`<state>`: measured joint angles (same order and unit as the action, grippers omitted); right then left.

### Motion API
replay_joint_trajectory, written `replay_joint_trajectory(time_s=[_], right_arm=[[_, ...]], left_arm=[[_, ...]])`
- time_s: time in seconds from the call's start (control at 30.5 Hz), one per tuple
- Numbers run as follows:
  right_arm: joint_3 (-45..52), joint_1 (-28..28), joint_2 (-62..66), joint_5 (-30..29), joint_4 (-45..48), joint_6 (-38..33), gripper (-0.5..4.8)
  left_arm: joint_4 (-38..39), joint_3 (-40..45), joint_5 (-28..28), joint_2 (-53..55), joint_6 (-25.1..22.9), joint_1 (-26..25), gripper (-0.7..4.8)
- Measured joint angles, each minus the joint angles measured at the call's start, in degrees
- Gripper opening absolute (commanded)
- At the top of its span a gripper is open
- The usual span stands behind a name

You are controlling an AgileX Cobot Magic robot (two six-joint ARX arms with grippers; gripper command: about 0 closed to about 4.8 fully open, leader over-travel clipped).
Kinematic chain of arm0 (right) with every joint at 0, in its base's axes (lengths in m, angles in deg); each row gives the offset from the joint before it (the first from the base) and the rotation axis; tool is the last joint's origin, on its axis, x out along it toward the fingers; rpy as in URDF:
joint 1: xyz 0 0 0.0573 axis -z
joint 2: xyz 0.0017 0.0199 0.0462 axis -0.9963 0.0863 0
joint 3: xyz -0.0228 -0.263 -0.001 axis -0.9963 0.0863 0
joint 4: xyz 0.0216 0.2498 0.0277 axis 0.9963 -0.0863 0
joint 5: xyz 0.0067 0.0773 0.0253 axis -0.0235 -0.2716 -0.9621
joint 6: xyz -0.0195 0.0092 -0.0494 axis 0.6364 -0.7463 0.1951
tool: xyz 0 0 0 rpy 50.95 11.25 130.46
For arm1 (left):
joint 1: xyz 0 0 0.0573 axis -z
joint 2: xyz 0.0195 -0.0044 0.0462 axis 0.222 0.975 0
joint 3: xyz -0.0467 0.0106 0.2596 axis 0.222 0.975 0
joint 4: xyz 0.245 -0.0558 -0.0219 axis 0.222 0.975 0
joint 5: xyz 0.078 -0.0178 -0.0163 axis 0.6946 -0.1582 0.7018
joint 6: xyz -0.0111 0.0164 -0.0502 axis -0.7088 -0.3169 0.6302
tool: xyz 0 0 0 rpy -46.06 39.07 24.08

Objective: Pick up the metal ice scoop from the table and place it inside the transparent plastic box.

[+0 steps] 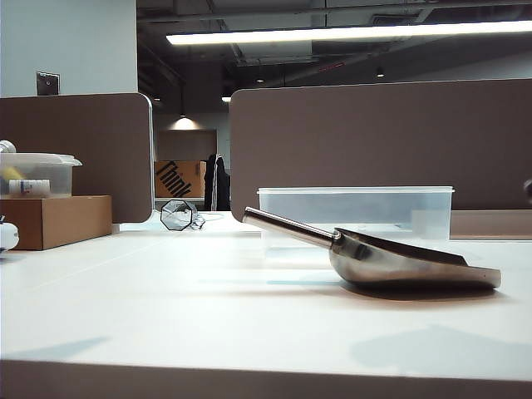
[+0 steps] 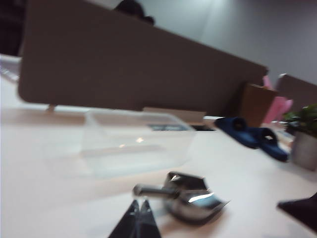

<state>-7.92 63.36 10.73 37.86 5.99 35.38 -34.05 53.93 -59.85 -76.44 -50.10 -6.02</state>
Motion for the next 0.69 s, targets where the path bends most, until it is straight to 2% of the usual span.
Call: replay_joint_trajectory(time_s=[0.03,0.07,0.1,0.16,0.23,0.33,0.36,0.53,0.56,0.59,0.69], right_arm=[[0.0,-1.4,0.6,0.2,-0.1,0.0,-0.01],[0.0,-2.8,1.5,0.2,-0.1,0.0,-0.01],[0.0,-3.3,2.0,0.1,-0.1,0.0,-0.01],[0.0,-3.4,2.5,0.2,-0.1,0.0,-0.01],[0.0,-3.4,2.5,0.2,-0.1,0.0,-0.01],[0.0,-3.4,2.5,0.2,-0.1,0.0,-0.01],[0.0,-3.4,2.5,0.2,-0.1,0.0,-0.01],[0.0,-3.4,2.5,0.2,-0.1,0.0,-0.01],[0.0,-3.4,2.5,0.2,-0.1,0.0,-0.01],[0.0,-3.4,2.5,0.2,-0.1,0.0,-0.01],[0.0,-3.3,2.5,0.2,-0.1,0.0,-0.01]], left_arm=[[-1.3,-1.7,0.0,2.4,-0.1,1.4,-0.01],[-1.9,-4.6,0.1,7.7,-1.1,3.5,0.3],[-1.8,-7.4,0.0,12.5,-3.0,5.2,1.19],[-1.9,-14.5,0.0,24.3,-7.9,8.5,2.48],[-2.3,-20.8,0.1,36.0,-11.1,11.5,2.84],[-2.2,-29.0,0.1,50.7,-10.9,15.4,4.34],[-2.1,-31.0,0.1,54.5,-10.4,16.3,4.57],[-1.7,-42.5,1.2,78.5,-5.0,20.2,4.79],[-0.7,-44.3,1.2,82.0,-2.4,20.2,4.79],[0.2,-45.3,0.5,85.0,2.5,20.0,4.79],[1.0,-45.1,-0.9,87.9,10.0,20.0,4.79]])
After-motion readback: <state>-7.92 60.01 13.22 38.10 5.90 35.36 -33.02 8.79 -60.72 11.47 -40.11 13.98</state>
